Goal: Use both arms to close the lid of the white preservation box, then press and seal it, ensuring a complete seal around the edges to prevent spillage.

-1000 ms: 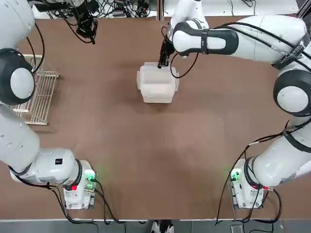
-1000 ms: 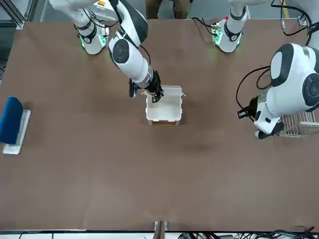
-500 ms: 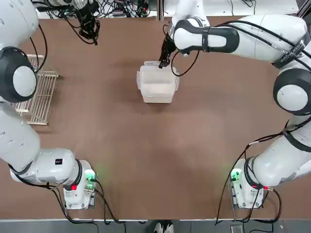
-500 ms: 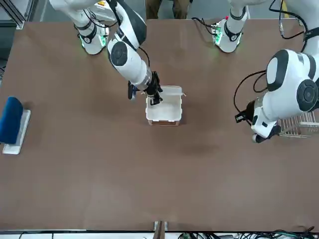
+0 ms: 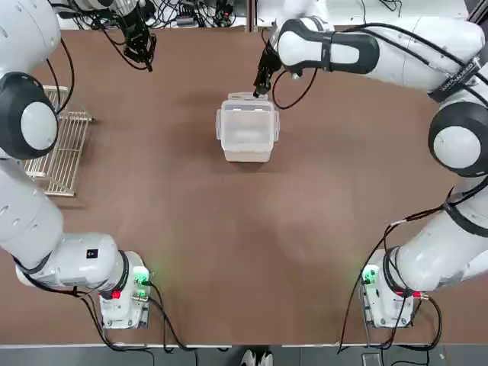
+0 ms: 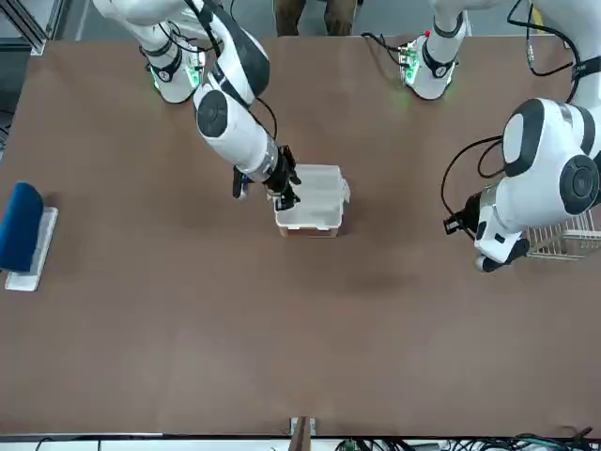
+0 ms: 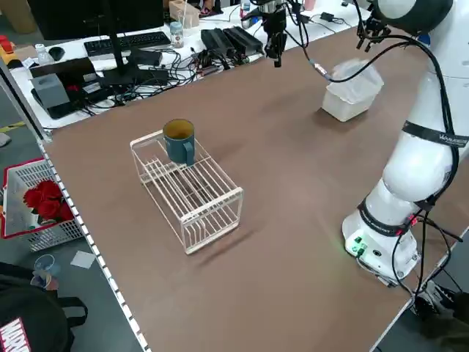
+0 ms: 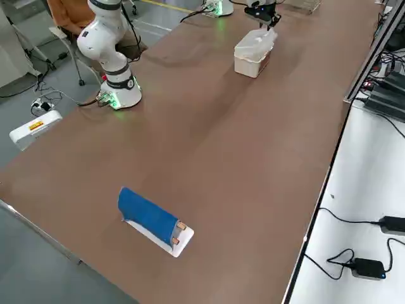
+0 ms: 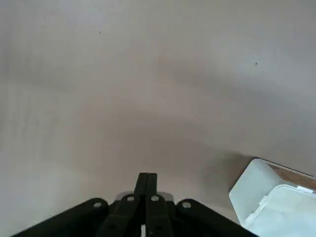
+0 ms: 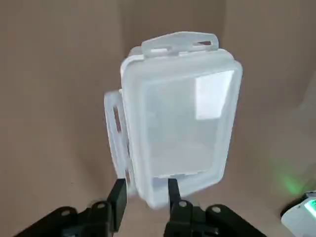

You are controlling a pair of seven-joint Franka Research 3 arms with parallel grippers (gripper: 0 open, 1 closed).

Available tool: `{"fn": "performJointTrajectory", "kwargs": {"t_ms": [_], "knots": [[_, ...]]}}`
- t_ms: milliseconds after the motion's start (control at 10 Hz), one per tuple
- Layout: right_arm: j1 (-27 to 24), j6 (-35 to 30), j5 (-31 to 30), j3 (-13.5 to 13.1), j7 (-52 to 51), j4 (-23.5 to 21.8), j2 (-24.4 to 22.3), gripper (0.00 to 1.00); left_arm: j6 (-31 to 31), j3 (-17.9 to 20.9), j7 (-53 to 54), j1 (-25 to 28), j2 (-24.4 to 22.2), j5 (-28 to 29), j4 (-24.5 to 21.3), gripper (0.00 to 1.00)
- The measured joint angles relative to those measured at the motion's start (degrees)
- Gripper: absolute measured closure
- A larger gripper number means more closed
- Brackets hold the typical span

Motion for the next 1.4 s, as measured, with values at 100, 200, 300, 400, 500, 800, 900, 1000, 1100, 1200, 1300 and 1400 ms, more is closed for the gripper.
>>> {"fn": "performJointTrajectory", "kwargs": {"t_ms": [100, 200, 300, 400, 500, 800, 900, 1000, 1100, 1200, 1300, 1400], "knots": [[-0.84, -1.06, -0.03, -0.26, -0.89, 1.30, 0.20, 0.58, 0.09, -0.03, 0.00, -0.02, 0.00, 0.00, 0.00, 0.99], [-1.31, -2.78, -0.38, -0.33, -2.01, 2.60, 0.42, 0.60, 0.37, -0.12, -0.03, -0.05, 0.01, -0.44, -0.03, 0.99], [-1.29, -4.69, -1.84, -0.27, -2.95, 3.28, 0.58, 0.65, 0.82, -0.56, -0.31, -0.37, 0.06, -1.38, -0.54, 0.99], [-0.88, -6.24, -3.45, -0.07, -3.66, 3.25, 0.81, 0.71, 2.95, -1.40, -2.72, -1.40, 0.15, -1.98, -2.43, 0.99], [0.40, -6.67, -5.15, 0.09, -3.74, 2.91, 1.33, 0.87, 6.25, -2.16, -5.43, -2.44, 0.20, -2.45, -5.06, 0.99], [5.03, -1.59, -6.80, 0.06, -3.63, 1.64, 5.56, 0.99, 13.51, -5.08, -7.48, -2.72, -0.20, -4.68, -11.63, 0.99], [5.75, 0.39, -7.74, -0.08, -3.40, 1.63, 7.13, 0.99, 18.52, -7.24, -9.15, -2.72, -0.75, -5.41, -15.51, 0.99], [5.99, 2.22, -9.26, -0.26, -2.85, 1.61, 8.46, 0.99, 21.90, -8.92, -10.93, -2.86, -1.20, -5.77, -18.42, 0.99], [5.98, 3.85, -10.85, -0.42, -2.16, 1.63, 9.69, 0.99, 23.35, -10.11, -12.29, -2.95, -1.61, -5.90, -19.87, 0.99], [5.99, 4.83, -11.70, -0.55, -1.94, 1.65, 10.60, 0.99, 24.53, -11.46, -13.85, -2.95, -1.91, -5.92, -20.66, 0.99], [5.99, 5.29, -12.13, -0.63, -1.83, 1.69, 11.07, 0.99, 27.00, -12.90, -15.55, -2.97, -1.94, -5.92, -21.80, 0.99], [5.99, 5.48, -12.19, -0.64, -1.81, 1.77, 11.26, 0.99, 30.53, -14.40, -17.05, -3.03, -1.92, -5.92, -23.69, 0.99]]}}
